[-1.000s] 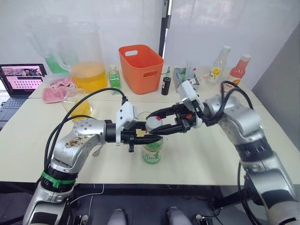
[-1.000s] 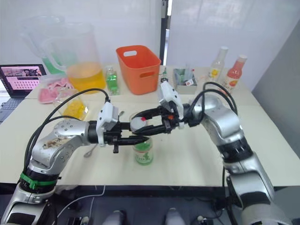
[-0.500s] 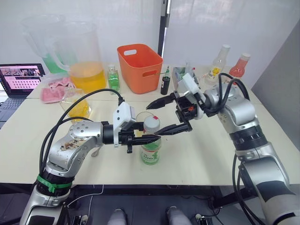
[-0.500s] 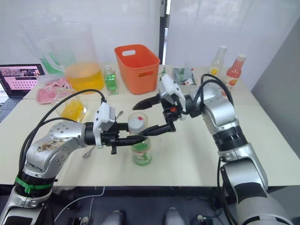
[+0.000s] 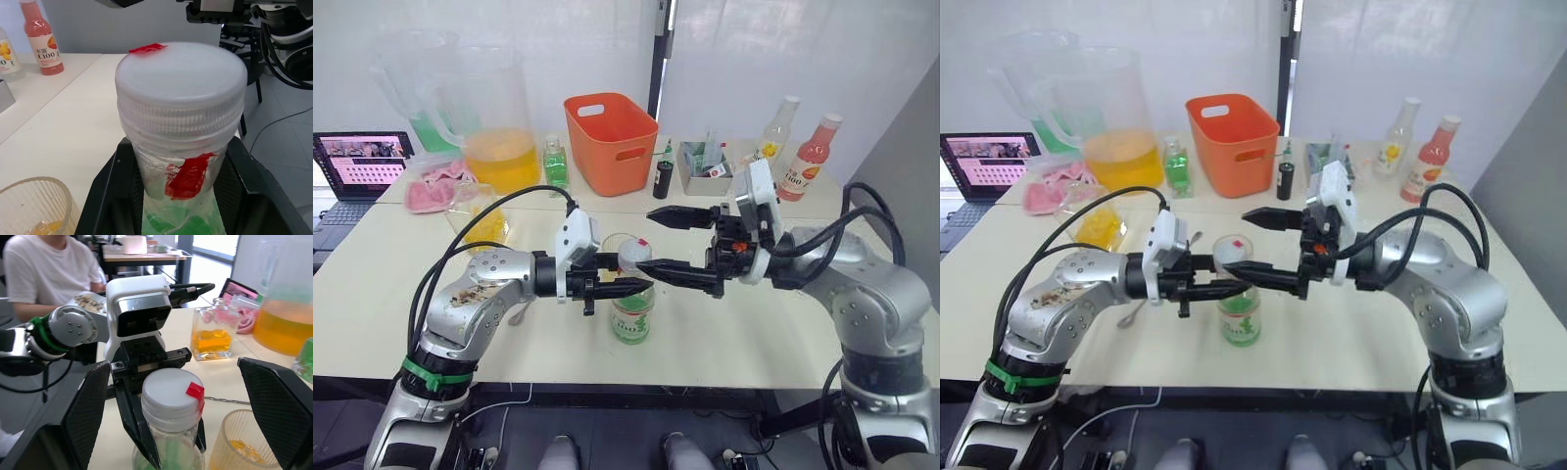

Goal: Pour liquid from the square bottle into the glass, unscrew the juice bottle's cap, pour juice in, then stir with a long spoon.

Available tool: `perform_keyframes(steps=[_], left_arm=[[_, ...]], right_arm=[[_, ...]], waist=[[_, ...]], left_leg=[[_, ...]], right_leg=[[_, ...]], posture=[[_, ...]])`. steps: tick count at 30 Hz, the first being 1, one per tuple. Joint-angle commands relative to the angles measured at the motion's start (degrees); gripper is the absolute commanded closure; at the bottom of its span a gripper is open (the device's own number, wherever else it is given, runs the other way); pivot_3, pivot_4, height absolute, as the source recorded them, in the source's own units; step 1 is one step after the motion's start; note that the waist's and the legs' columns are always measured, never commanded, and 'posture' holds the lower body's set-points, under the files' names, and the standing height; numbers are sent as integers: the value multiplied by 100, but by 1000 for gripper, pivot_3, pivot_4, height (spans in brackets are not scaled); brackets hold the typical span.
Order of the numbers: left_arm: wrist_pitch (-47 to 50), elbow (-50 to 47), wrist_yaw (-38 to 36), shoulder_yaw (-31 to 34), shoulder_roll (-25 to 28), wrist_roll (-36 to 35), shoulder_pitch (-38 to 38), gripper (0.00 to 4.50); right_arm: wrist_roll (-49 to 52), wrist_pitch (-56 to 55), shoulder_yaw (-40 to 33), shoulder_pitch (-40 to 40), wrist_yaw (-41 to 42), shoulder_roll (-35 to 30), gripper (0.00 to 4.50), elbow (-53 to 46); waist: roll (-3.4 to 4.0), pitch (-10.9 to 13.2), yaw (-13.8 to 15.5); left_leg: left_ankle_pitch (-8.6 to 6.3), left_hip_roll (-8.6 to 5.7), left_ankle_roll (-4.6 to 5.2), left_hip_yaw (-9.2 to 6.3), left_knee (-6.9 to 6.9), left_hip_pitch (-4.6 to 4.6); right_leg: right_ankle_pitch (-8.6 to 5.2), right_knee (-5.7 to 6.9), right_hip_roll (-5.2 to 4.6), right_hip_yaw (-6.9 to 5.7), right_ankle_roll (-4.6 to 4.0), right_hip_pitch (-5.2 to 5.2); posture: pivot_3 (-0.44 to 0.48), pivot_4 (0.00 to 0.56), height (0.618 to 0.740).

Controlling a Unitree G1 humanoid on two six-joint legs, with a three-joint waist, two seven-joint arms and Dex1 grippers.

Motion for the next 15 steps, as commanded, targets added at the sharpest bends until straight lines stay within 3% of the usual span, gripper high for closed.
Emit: perform_keyframes(steps=[1,7,15], left_arm=[[-150,54,-139,-122,-100,-4,-149,3031],[-285,238,-290,-231,-136,75,-260,3031],[-362,322,-364,-215,-134,153,-255,3031]], right_arm=[[30,174,-28,126,-726,74,110,-516],[26,219,164,332,-1214,151,110,-739],[172,161,264,339,-1353,135,2631,-683]], waist=[[0,0,5],[0,0,26],[0,0,28]], left_leg=[[0,0,0,0,0,-1],[0,-1,0,-1,2,-4],[0,-1,1,-1,2,-3]], right_leg=[[0,0,0,0,0,0],[1,-6,0,1,0,4],[1,-6,0,0,0,6]], posture=[[0,150,717],[0,150,717],[0,150,717]])
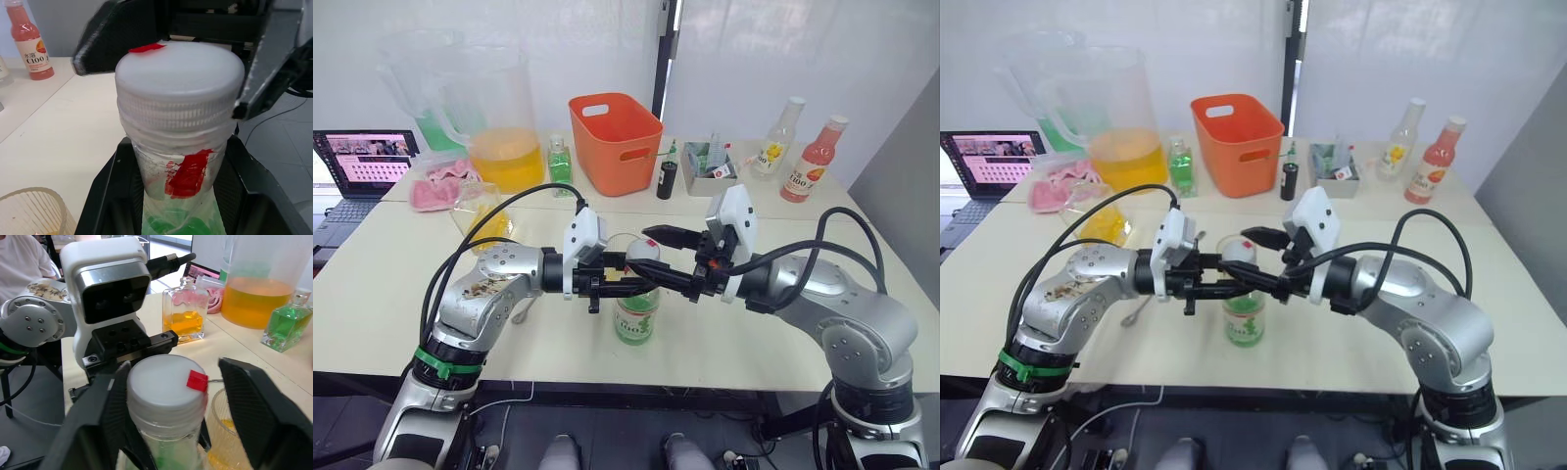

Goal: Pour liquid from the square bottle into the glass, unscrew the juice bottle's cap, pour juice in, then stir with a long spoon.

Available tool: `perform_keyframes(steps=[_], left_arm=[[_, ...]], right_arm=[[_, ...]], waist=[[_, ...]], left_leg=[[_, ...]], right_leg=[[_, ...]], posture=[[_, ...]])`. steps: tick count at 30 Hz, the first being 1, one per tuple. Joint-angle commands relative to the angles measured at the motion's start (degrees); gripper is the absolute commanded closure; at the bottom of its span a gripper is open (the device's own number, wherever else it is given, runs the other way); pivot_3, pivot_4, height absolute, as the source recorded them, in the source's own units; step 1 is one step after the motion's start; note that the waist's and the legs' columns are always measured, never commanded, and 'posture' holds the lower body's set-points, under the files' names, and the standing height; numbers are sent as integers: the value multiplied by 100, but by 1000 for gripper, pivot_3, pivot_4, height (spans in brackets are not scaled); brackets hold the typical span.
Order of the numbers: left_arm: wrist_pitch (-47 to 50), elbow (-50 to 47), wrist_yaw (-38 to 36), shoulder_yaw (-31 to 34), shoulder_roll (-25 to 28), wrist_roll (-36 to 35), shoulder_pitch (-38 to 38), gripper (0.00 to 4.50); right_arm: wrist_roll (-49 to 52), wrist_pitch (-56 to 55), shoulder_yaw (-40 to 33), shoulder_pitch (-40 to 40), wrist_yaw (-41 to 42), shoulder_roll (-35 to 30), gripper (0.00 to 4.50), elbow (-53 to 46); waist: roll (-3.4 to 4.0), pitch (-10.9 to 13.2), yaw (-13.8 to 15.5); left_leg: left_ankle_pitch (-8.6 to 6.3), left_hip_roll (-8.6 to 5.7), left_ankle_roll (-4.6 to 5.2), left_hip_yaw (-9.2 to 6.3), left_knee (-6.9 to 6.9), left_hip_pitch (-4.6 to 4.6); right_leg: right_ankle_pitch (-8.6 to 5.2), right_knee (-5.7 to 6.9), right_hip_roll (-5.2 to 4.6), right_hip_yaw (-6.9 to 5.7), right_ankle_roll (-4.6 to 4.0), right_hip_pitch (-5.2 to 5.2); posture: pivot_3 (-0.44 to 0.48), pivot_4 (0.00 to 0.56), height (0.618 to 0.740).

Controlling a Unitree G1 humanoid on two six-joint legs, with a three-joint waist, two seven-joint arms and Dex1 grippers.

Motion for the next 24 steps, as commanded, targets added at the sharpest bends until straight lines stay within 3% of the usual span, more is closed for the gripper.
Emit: perform_keyframes(steps=[1,8,12,18,24], left_arm=[[-112,-46,-65,-47,-12,35,-34,3031],[-99,-149,-29,13,29,6,5,3031],[70,-318,-60,159,96,-236,127,3031],[254,-569,38,324,287,-357,260,3031],[370,-715,142,354,333,-423,346,3031]], right_arm=[[114,-86,-61,-64,20,-30,2821,-108],[-32,-466,390,-231,1231,-384,2820,574],[-535,-1283,865,-740,2588,-687,2820,1584],[-1090,-2521,1348,-1801,4533,-606,2820,3344],[-1534,-3550,1530,-2349,5743,-408,2820,4621]], waist=[[0,0,0],[0,0,-11],[0,0,-29],[0,0,-67],[0,0,-66]], left_leg=[[0,0,0,0,0,0],[0,0,0,0,1,1],[0,0,0,2,1,5],[0,1,0,2,-5,9],[0,1,0,1,-10,9]], right_leg=[[0,0,0,0,0,0],[0,0,0,0,0,2],[0,-2,0,1,0,4],[0,-1,0,0,1,3],[-1,2,2,-3,2,1]], posture=[[0,150,717],[0,150,717],[0,150,717],[0,150,717],[0,150,717]])
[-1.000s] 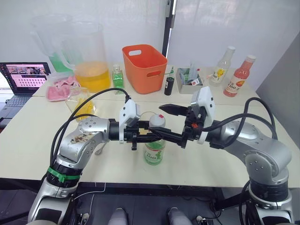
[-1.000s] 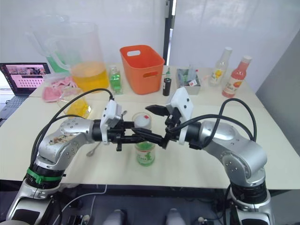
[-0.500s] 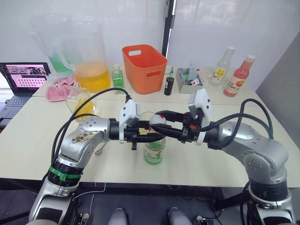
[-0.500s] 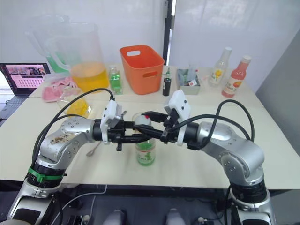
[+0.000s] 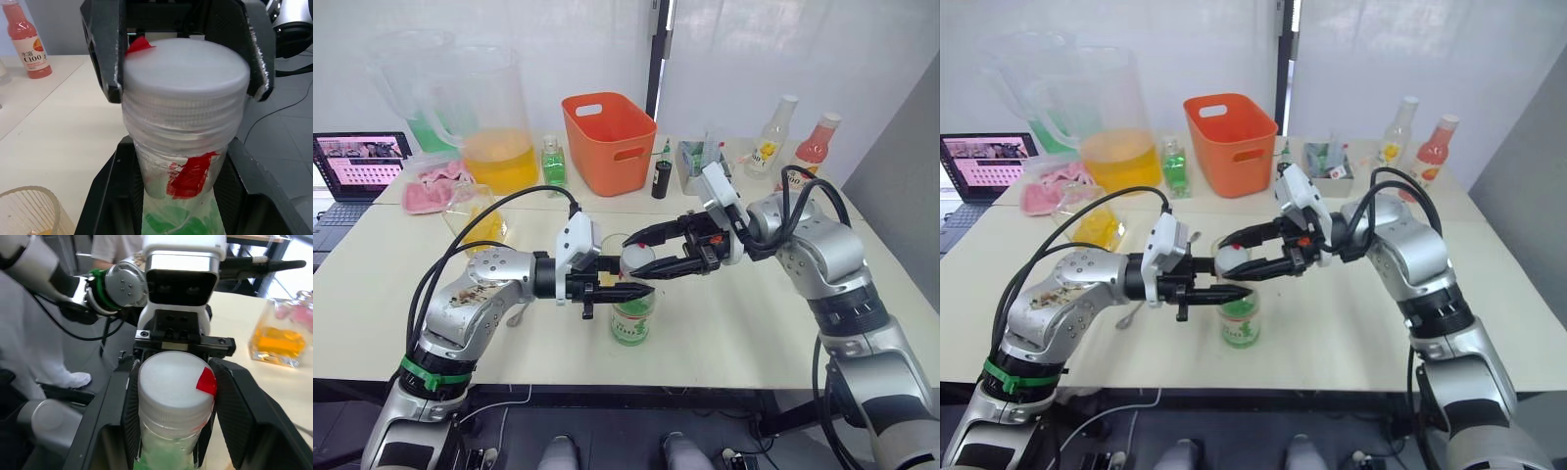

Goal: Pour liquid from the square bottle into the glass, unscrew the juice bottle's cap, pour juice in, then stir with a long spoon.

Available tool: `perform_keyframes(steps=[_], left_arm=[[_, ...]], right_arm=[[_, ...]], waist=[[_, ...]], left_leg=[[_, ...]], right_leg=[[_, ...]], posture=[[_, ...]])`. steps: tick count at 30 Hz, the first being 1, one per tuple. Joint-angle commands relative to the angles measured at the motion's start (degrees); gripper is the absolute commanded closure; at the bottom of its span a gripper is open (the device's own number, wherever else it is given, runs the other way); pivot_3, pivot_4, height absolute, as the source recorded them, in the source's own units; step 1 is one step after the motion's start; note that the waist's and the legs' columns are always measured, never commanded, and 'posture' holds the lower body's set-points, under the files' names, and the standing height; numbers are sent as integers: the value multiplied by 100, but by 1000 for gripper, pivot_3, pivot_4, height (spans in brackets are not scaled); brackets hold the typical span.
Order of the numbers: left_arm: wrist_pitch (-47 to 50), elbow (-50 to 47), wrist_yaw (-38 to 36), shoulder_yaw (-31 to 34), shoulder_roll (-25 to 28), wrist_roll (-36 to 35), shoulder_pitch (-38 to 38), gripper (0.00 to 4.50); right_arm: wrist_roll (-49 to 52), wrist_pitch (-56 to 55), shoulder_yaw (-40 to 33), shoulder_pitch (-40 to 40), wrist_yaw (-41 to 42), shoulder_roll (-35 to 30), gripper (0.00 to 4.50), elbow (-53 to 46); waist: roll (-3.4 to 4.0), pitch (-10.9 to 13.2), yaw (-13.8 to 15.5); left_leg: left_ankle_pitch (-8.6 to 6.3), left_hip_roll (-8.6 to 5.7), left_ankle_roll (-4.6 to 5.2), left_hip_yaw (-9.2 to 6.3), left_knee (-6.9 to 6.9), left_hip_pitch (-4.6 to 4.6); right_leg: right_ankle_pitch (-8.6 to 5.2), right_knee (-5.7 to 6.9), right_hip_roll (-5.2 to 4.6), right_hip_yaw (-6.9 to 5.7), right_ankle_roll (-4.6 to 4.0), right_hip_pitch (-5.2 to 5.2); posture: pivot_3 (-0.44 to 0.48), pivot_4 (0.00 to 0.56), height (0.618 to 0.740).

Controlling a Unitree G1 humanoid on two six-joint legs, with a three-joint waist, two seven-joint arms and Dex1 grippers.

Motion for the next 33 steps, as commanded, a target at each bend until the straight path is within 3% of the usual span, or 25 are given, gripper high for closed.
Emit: perform_keyframes(steps=[1,7,8,13,14,21,24,33], left_arm=[[131,-173,-30,200,74,-269,52,3031],[96,-122,-15,145,44,-230,13,3031],[79,-101,-31,121,41,-215,-7,3031],[56,-26,-123,39,-1,-197,-82,3031],[49,-11,-133,28,-15,-189,-88,3031],[-12,134,-127,-4,-132,-121,-142,3031],[-102,257,-160,-91,-198,-39,-166,3031],[-381,482,-204,-293,-339,229,-238,3031]], right_arm=[[-506,-726,101,-186,764,-98,2820,595],[-465,-697,91,-496,875,-46,2820,1024],[-427,-586,53,-534,843,-56,1796,1033],[-110,-13,-387,-479,475,-111,139,666],[-19,139,-511,-384,367,-145,50,491],[675,1364,-1305,785,-878,-340,50,-1391],[1059,1923,-1722,1405,-1989,-177,50,-2365],[1047,2642,-1934,2601,-5120,782,50,-4498]], waist=[[0,0,1],[0,0,-9],[0,0,-7],[1,0,21],[0,0,25],[0,0,57],[0,0,57],[0,-1,96]], left_leg=[[0,0,0,0,-1,0],[0,1,0,0,0,5],[0,1,0,0,0,6],[0,1,0,1,1,-3],[0,1,0,0,0,-4],[0,0,0,-1,0,-8],[0,0,0,-2,3,-9],[0,-2,-1,-2,17,-7]], right_leg=[[0,1,0,0,0,0],[0,7,2,1,-1,0],[0,7,2,0,-1,0],[0,7,2,2,-2,-8],[0,8,2,1,-1,-9],[-3,7,2,1,3,-9],[-3,7,2,2,2,-8],[1,0,1,5,0,3]], posture=[[0,150,717],[0,150,717],[0,150,717],[0,150,717],[0,150,717],[0,150,717],[0,150,717],[0,150,717]])
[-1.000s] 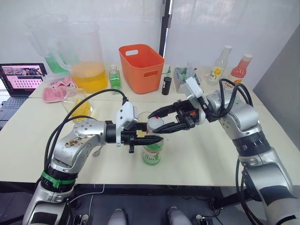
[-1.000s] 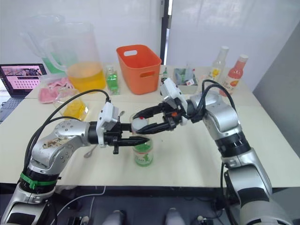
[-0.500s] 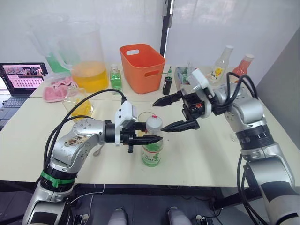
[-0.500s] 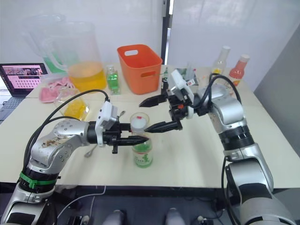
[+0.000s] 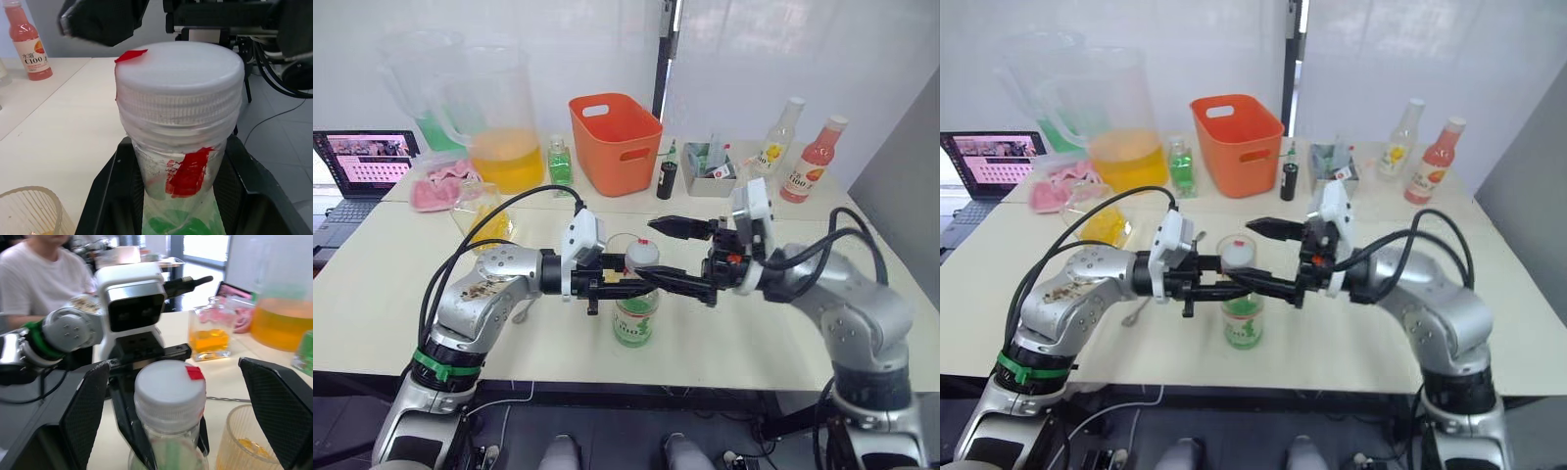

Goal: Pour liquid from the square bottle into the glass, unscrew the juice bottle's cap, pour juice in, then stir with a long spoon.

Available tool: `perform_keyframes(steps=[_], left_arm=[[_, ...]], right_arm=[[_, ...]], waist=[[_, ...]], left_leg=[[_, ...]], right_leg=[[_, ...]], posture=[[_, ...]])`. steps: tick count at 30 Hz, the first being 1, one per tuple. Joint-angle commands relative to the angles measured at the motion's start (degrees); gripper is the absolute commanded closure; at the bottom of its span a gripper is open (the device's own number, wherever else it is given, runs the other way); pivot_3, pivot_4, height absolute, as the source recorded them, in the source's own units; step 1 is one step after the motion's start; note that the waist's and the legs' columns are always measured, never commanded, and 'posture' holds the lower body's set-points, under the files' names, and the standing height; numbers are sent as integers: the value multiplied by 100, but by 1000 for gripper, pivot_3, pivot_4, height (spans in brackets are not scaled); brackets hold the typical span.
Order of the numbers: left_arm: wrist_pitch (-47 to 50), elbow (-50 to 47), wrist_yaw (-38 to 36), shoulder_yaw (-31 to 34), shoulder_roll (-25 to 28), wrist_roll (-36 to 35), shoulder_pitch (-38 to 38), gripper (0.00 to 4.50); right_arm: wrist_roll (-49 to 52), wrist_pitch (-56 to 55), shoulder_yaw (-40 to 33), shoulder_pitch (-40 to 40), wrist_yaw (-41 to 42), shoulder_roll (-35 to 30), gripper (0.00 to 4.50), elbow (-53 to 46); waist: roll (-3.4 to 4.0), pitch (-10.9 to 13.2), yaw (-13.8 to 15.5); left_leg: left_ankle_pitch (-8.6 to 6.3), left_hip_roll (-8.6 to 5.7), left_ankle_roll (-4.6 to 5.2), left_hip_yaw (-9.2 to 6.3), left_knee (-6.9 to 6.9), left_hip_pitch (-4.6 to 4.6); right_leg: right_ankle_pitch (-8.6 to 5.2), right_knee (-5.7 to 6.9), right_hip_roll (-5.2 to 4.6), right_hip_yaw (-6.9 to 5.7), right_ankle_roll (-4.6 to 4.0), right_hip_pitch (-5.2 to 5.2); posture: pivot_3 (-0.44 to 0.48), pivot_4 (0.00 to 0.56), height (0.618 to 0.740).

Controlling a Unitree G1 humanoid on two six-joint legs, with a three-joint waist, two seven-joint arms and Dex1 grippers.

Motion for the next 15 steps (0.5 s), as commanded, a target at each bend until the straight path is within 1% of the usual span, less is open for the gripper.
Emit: perform_keyframes(steps=[1,5,9,12,14,15], left_arm=[[-80,16,-25,-125,-84,61,-2,3031],[-104,71,-72,-126,-133,81,1,3031],[-166,164,-141,-118,-127,107,-11,3031],[-208,209,-159,-123,-130,132,-13,3031],[-224,212,-153,-120,-129,143,-3,3031],[-234,210,-152,-119,-125,145,8,3031]], right_arm=[[140,213,-151,159,-1023,279,50,-709],[94,311,-41,316,-1518,350,50,-987],[157,338,29,380,-1658,264,50,-1075],[199,327,80,451,-1603,150,824,-1069],[273,314,105,470,-1588,116,1564,-1063],[295,302,120,471,-1582,102,1841,-1056]], waist=[[0,0,4],[0,0,15],[1,-1,19],[0,-1,22],[1,-1,20],[1,-1,20]], left_leg=[[0,0,0,0,0,0],[0,0,0,0,0,0],[0,0,0,-1,0,0],[0,1,0,-1,0,0],[0,1,0,-1,-1,1],[0,1,0,-2,-1,2]], right_leg=[[1,-1,0,0,-1,0],[2,-3,0,0,-2,2],[2,-5,0,0,-3,4],[2,-6,0,0,-3,5],[2,-8,0,0,-3,6],[2,-8,0,0,-3,7]], posture=[[0,150,717],[0,150,717],[0,150,717],[0,150,717],[0,150,717],[0,150,717]])
